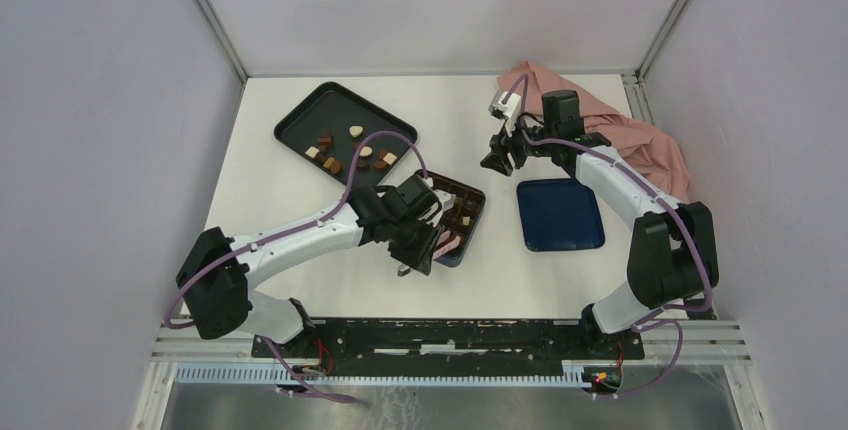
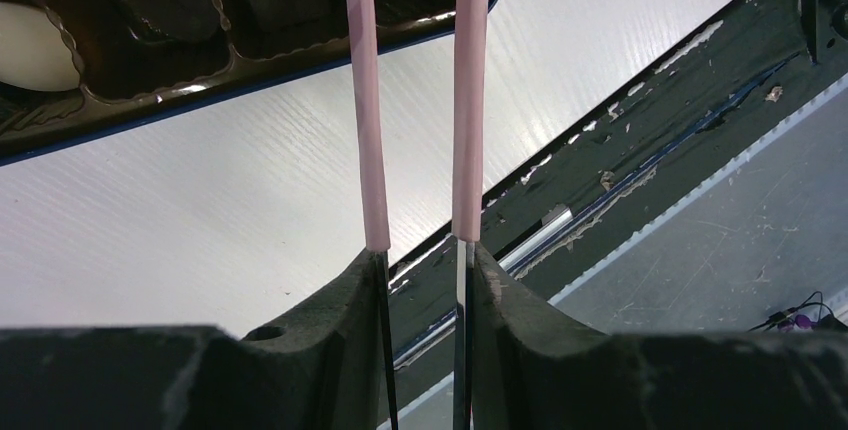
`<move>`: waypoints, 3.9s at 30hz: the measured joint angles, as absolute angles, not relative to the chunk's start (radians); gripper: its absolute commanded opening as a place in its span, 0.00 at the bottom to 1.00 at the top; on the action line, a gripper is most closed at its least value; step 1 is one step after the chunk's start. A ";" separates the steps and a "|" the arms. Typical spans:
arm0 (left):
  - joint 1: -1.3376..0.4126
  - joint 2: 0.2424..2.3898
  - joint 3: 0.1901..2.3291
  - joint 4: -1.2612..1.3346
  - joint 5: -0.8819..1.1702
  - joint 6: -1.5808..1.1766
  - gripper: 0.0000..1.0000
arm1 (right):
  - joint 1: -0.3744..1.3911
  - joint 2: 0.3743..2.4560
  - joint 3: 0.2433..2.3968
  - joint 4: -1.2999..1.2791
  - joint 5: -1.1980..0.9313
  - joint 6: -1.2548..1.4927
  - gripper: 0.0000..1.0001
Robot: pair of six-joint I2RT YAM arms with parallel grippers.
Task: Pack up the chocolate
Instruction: Place the fake chocolate in the packing box, then place the clamp at the center of the board, then pick up the packing box from the center of the board.
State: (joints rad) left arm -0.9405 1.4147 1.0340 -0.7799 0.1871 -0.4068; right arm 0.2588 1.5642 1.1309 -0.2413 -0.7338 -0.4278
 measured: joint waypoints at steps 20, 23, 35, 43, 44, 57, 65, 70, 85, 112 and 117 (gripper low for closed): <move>-0.922 1.349 1.036 -0.756 0.176 -0.447 0.26 | 0.245 1.552 1.131 -0.241 -0.748 -0.428 0.61; -0.859 1.288 1.036 -0.738 0.163 -0.456 0.26 | 0.241 1.550 1.131 -0.241 -0.753 -0.428 0.61; -0.306 0.993 0.871 -0.586 -0.094 -0.493 0.24 | 0.234 1.528 1.121 -0.241 -0.770 -0.433 0.61; -0.089 1.069 0.775 -0.491 -0.202 -0.518 0.25 | 0.234 1.519 1.119 -0.242 -0.781 -0.435 0.61; -0.064 1.090 0.763 -0.475 -0.201 -0.530 0.25 | 0.234 1.519 1.119 -0.241 -0.784 -0.435 0.61; 0.160 1.413 0.724 -0.284 -0.178 -0.673 0.49 | 0.233 1.519 1.114 -0.241 -0.793 -0.435 0.61; 0.191 1.516 0.748 -0.193 -0.154 -0.710 0.77 | 0.233 1.519 1.114 -0.242 -0.804 -0.435 0.61; 0.191 1.526 0.760 -0.181 -0.146 -0.717 0.79 | 0.233 1.519 1.114 -0.242 -0.809 -0.435 0.61; 0.182 1.044 0.717 -0.206 0.446 -0.625 0.90 | 0.226 1.421 1.006 -0.188 -0.976 -0.567 0.98; -0.431 1.612 1.039 -0.394 0.305 -0.267 0.43 | 0.214 1.418 0.920 -0.155 -1.073 -0.687 0.98; -0.456 1.647 1.075 -0.451 0.199 -0.266 0.40 | 0.214 1.424 0.926 -0.173 -1.070 -0.688 0.98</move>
State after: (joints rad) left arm -0.4557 1.6466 1.0752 -0.4511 0.1989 -0.2665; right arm 0.2138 1.4242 0.9264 -0.1726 -1.0698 -0.6880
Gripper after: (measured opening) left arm 0.435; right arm 0.979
